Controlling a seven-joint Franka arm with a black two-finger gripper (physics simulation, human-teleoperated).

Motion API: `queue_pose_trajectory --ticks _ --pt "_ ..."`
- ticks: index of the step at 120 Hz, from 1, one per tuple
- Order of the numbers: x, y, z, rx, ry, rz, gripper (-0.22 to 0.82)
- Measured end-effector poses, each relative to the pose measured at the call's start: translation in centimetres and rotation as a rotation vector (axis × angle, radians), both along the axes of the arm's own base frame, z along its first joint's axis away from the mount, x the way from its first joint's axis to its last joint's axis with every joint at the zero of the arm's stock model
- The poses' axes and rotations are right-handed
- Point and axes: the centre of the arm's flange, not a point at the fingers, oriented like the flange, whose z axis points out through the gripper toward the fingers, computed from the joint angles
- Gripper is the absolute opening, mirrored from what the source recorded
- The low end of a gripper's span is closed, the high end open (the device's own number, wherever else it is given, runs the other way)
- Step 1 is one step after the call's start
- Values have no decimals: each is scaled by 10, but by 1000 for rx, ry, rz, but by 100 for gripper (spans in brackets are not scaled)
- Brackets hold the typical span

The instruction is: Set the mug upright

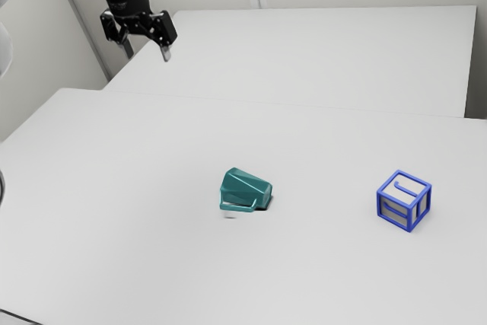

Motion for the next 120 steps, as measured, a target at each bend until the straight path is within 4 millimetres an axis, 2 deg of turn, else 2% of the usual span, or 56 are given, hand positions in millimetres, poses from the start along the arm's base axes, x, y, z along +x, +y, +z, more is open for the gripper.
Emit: queue_pose_trajectory --ticks 16,19,26,34,39,49,66,73,84,94,99,112,120 --pt "-3 -1 -10 -30 13 10 60" --pt "-2 -3 -16 -47 25 11 60" --pt "-1 0 -49 -94 83 29 60" --pt "-1 19 -104 -202 154 76 60" --pt "-2 29 -127 -278 169 100 60" --pt "0 35 -154 -439 163 119 60" --pt "-2 31 -199 -677 139 112 60" --pt "-6 29 -217 -730 130 93 60" --pt "-26 26 -252 -776 133 65 60" --pt "-24 27 -290 -825 134 59 60" --pt "-21 29 -300 -851 118 52 60" --pt "-17 41 -309 -902 57 28 60" --pt "-15 49 -324 -935 35 22 60"
